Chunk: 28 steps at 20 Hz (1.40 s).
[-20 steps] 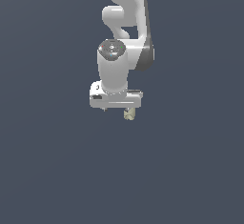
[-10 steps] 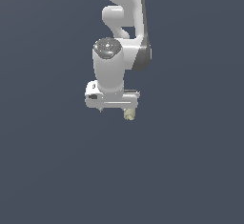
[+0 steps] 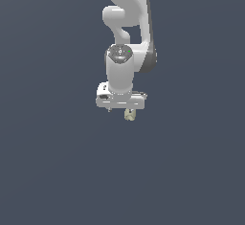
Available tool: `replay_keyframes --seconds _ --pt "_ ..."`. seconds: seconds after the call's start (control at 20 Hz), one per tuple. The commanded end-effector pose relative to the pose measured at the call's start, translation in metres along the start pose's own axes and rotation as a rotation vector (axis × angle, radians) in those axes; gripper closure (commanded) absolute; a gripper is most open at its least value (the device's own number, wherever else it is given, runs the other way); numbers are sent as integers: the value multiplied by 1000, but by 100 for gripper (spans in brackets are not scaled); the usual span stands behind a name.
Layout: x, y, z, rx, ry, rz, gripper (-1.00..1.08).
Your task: Pick up the object and move it to a goal position.
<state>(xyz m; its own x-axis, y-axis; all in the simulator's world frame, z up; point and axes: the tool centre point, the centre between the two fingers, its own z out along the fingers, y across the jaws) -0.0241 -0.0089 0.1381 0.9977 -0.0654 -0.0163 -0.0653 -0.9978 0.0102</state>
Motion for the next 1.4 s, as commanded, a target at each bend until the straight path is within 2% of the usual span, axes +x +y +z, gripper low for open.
replay_keyframes --seconds 0.0,0.25,0.55,1.0,1.35 --pt "-11 -13 12 3 3 23 -92" --pt "-34 -34 32 7 10 68 -92" --pt "-51 -47 45 10 15 98 -92" --pt "-54 -49 52 11 15 101 -92" --pt "-55 -49 83 11 15 103 -92"
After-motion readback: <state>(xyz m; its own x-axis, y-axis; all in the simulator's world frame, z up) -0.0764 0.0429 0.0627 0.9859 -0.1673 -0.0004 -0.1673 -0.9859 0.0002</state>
